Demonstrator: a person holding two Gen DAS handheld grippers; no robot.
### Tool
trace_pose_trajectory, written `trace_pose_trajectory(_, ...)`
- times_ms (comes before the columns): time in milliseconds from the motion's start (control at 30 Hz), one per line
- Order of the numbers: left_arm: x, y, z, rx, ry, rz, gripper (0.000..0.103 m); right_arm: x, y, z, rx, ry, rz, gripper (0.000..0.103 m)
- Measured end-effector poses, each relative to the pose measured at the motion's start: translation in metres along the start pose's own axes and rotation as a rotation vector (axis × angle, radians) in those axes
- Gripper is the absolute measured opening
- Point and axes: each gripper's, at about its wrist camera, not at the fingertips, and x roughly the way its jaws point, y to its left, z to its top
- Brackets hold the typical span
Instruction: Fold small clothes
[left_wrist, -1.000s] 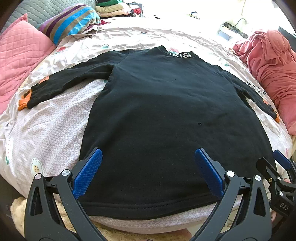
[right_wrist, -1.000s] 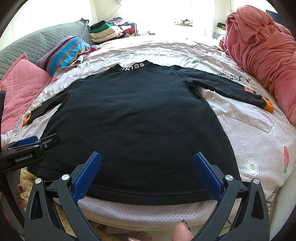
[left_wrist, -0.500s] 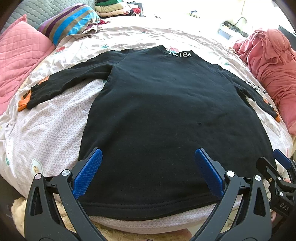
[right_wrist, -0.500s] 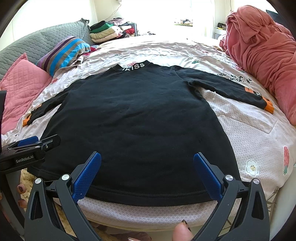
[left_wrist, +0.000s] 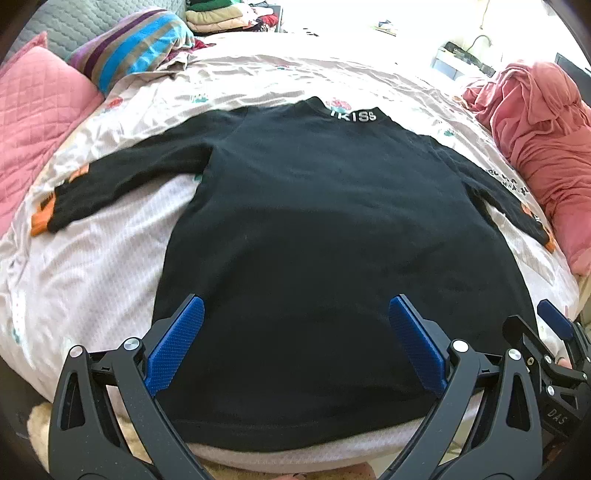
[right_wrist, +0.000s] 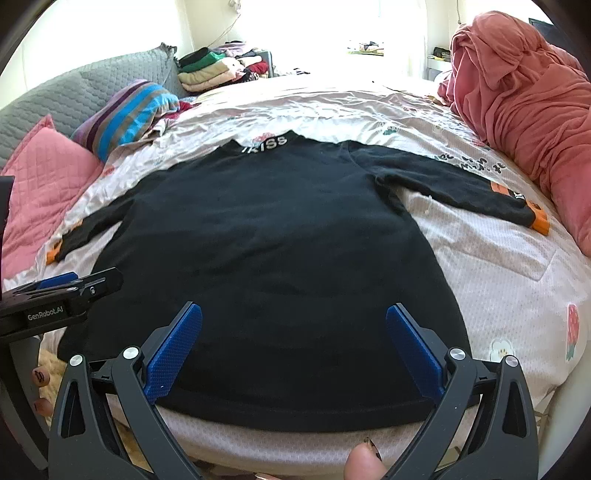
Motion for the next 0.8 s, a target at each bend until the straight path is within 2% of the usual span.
trace_pose_trajectory(300,0.006,-0.011,0.031,0.022,0.013,0.004,0.094,0.01,-0.009,0.031,0.017,-0.01,0.008,0.099)
trace_pose_trajectory(800,0.024,-0.02,0.093,-0.004,0.024,-0.007,0.094,0.037,-0.024,0.073,0.049,-0.02,0.002,0.099)
